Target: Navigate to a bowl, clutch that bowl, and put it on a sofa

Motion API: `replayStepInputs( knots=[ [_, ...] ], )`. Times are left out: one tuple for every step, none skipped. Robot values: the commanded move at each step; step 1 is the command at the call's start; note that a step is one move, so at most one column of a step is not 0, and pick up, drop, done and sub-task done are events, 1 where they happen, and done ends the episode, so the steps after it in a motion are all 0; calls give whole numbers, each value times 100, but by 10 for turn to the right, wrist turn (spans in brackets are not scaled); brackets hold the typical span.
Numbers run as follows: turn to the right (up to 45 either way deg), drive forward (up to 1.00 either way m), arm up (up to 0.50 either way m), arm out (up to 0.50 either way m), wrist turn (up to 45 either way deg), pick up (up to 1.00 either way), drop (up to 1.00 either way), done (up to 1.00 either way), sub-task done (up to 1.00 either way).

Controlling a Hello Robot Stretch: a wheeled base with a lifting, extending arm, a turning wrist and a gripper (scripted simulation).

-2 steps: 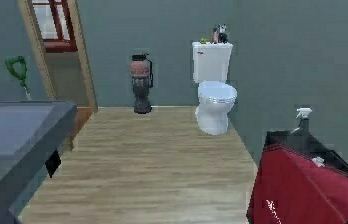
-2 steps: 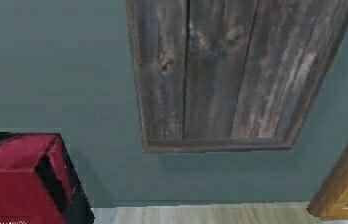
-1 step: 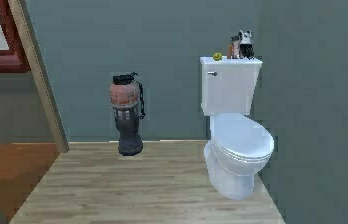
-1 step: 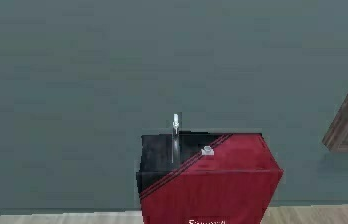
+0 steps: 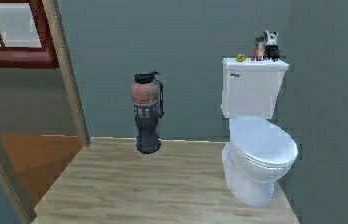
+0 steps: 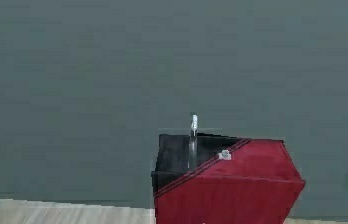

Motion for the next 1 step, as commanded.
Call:
replayStepInputs(
  knots=[
    [0, 20, 0, 0, 0, 0, 0, 0, 0]
  ],
)
